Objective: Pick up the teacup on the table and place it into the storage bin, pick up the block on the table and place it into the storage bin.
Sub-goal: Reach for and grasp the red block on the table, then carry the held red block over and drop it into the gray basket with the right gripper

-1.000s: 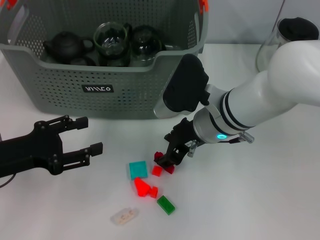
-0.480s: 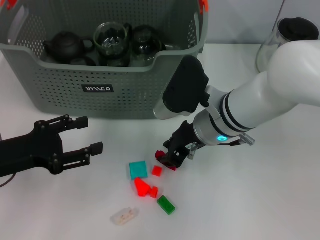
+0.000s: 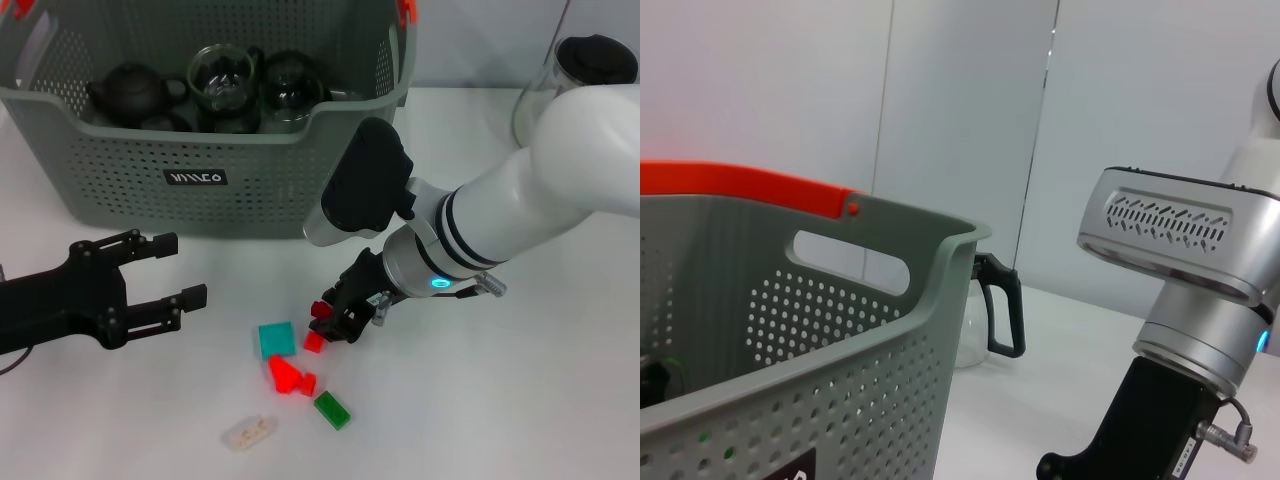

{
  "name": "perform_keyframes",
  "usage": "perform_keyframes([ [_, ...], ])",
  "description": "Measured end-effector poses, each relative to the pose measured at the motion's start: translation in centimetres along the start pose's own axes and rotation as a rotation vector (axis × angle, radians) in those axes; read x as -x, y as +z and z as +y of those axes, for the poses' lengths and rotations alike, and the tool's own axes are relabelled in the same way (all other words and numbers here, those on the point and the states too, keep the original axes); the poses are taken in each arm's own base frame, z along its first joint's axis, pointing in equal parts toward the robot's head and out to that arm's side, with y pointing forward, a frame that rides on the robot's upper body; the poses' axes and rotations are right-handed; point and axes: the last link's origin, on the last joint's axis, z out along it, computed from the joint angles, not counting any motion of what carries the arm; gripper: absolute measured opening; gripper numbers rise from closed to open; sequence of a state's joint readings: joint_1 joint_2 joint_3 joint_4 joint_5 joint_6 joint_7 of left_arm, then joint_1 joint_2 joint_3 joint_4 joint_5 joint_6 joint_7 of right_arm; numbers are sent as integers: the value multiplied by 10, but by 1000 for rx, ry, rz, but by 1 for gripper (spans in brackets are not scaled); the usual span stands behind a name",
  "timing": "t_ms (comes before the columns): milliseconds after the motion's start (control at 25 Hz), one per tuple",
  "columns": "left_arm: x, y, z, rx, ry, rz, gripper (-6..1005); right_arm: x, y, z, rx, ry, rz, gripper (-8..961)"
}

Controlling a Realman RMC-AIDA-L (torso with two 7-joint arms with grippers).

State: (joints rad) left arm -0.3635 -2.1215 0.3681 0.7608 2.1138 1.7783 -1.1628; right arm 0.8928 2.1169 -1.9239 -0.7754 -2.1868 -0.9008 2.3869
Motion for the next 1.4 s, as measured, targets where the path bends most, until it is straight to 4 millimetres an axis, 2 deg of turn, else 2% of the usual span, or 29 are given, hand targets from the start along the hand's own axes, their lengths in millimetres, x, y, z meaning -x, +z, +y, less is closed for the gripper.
perform_keyframes([
  [560,2,-1,1,-5,-2,-2,765,-2,-1,0,8,3,13,337],
  [760,2,-2,1,-5,2,1,766,-2,-3,-1,10,17,12,125],
  [1000,1,-2,1,-8,3,6,766,1,-11,-1,24,24,-11,104],
  [1200,2,-3,1,-11,1,8,767,6,-36,0,81,46,-64,104],
  [1400,2,-5,1,-18,-2,12,767,21,-84,0,130,36,-170,105],
])
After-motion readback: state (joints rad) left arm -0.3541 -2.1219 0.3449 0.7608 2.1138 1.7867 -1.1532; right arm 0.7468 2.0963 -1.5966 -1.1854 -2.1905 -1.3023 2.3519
